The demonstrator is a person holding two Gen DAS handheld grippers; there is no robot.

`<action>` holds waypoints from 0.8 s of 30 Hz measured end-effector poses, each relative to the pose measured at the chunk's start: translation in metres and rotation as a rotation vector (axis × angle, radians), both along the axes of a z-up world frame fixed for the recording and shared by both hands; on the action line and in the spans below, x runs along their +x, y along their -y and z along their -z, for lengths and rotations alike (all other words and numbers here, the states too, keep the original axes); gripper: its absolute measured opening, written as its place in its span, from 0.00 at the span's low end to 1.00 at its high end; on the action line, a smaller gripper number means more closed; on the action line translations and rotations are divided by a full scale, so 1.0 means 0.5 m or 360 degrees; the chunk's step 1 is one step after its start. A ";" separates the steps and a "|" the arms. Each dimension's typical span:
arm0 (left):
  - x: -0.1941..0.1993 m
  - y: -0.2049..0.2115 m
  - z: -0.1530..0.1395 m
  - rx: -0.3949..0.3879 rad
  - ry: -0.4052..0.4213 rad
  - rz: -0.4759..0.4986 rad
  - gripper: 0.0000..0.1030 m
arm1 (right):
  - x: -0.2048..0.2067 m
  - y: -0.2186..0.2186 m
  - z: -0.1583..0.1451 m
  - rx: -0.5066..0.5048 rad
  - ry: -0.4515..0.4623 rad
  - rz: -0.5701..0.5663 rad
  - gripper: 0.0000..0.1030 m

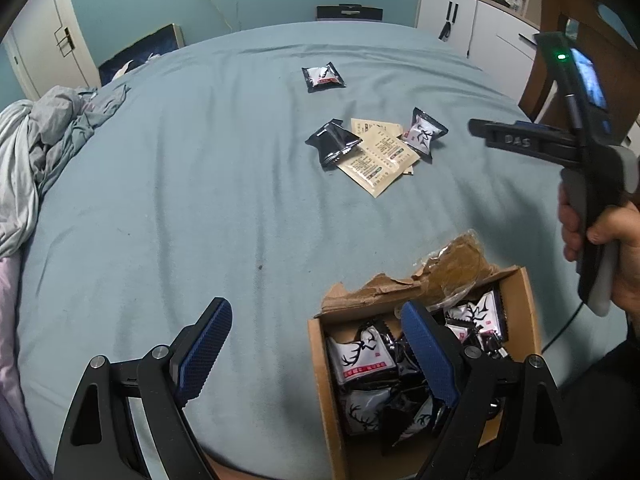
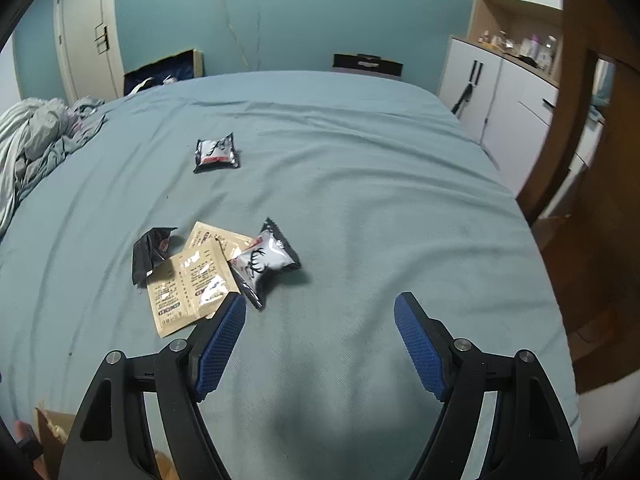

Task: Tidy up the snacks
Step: 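Grasp a white deer packet with the right tool while the left tool grasps a black packet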

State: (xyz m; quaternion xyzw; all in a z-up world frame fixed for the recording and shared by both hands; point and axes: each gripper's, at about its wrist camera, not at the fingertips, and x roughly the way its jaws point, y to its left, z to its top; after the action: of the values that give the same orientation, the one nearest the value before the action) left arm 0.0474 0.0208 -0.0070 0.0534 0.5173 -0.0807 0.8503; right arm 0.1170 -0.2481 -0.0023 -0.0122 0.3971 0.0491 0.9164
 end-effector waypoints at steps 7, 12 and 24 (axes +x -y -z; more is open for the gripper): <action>0.020 -0.009 0.012 0.0019 -0.0015 -0.0036 0.85 | 0.036 0.002 0.017 -0.0062 -0.0009 -0.0038 0.74; 0.027 -0.017 0.007 -0.0029 -0.0020 -0.0051 0.85 | 0.080 0.019 0.050 0.0226 -0.0194 -0.0096 0.74; 0.038 -0.026 0.017 -0.0063 -0.0054 -0.0066 0.85 | 0.196 -0.049 0.138 0.0254 -0.0329 -0.0239 0.74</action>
State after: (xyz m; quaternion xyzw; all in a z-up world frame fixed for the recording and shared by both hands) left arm 0.0665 0.0338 -0.0155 0.0244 0.5308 -0.0743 0.8439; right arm 0.2152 -0.2238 -0.0713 0.0361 0.4822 0.1500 0.8624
